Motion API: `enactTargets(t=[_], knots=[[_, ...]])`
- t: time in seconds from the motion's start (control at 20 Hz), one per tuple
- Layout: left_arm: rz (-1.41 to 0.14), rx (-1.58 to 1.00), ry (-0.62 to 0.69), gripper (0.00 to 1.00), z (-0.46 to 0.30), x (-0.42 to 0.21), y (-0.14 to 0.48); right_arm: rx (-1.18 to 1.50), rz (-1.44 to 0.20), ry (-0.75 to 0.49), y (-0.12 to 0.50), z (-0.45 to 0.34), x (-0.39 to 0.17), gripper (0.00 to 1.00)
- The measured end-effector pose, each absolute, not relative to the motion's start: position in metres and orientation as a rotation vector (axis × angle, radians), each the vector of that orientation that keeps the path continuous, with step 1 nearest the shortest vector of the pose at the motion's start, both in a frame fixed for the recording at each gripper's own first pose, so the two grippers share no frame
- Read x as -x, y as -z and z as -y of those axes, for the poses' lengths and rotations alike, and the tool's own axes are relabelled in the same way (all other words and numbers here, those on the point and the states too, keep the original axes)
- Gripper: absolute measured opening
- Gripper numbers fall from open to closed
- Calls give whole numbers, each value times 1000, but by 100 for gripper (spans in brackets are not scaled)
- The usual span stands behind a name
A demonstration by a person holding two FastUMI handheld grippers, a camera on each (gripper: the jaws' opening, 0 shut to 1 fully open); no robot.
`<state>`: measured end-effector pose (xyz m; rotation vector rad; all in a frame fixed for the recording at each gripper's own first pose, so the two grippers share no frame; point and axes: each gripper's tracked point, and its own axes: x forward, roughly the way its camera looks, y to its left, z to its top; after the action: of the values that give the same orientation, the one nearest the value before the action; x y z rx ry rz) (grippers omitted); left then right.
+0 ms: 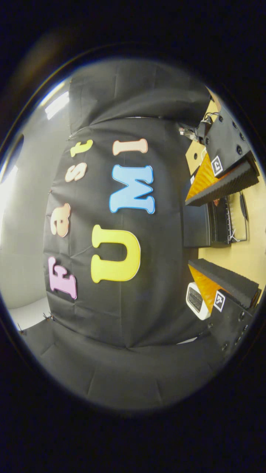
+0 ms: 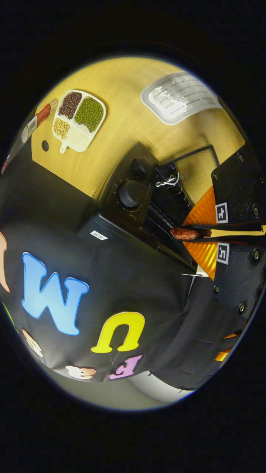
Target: Open the electric oven with the left hand, put the food in, and close the electric oven.
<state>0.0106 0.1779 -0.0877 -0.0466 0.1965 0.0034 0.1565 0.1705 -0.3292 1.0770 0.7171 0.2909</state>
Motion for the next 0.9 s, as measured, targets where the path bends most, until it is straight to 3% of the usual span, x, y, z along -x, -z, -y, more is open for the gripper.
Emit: enactTargets(t=[0.05,0.25,0.3,0.65,0.75,0.9], knots=[[-209,46,-8,100,-182,-9,91,-1082,-719,-269,336,-177,-164,5],[-222,38,-37,100,-205,-7,92,-1091,-739,-213,361,-199,-182,5],[-223,40,-44,96,-209,-7,94,-1092,-740,-206,364,-204,-185,5],[-237,54,-99,100,-233,-4,102,-1125,-676,-110,380,-220,-210,5],[-240,50,-98,91,-234,-5,104,-1091,-671,-32,391,-217,-217,8],[-245,43,-94,91,-234,-7,108,-977,-729,40,409,-212,-215,21]])
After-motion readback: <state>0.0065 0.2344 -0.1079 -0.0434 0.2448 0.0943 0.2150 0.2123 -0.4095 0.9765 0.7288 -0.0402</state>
